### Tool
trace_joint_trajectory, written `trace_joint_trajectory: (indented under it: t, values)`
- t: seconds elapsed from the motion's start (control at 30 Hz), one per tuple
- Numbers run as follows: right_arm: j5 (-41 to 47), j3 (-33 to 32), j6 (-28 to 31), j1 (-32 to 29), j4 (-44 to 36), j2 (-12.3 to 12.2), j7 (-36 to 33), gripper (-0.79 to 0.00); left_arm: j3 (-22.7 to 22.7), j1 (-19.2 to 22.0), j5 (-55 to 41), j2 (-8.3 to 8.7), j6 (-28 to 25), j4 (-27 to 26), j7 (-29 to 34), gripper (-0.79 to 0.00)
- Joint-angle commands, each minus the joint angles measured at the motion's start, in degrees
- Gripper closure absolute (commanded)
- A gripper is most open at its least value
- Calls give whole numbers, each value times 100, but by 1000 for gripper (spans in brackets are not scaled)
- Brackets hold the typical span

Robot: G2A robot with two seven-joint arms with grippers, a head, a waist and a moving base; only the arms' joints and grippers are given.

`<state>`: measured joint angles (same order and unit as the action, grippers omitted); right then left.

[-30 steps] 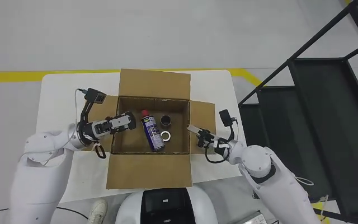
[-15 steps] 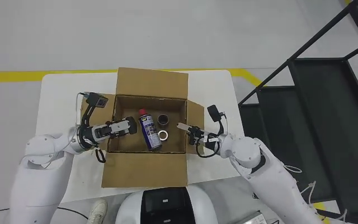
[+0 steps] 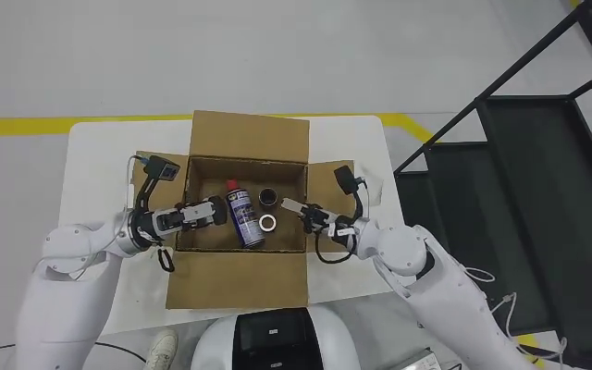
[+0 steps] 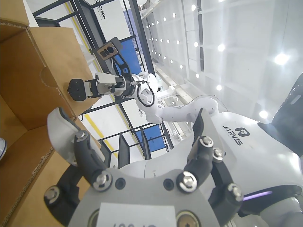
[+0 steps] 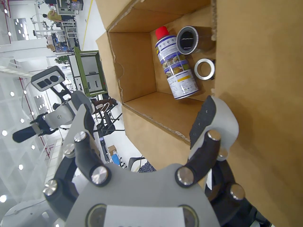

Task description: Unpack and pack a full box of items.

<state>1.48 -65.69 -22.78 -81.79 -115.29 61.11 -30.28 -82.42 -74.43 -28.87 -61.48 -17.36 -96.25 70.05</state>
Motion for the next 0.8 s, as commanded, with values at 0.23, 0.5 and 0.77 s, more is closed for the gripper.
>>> trace_joint_trajectory:
  t: [0.23,0.5,0.77]
  values:
    - [-387,482,9,371,-262,43,-442,-785,-435,-81,230,30,-470,248,-951,-785]
    - [-360,798,199,656,-89,107,-693,-785,-1124,-297,263,94,-738,633,-1574,-785]
    - [-314,856,356,703,-1,124,-829,-785,-1672,-165,443,176,-907,1340,-1822,-785]
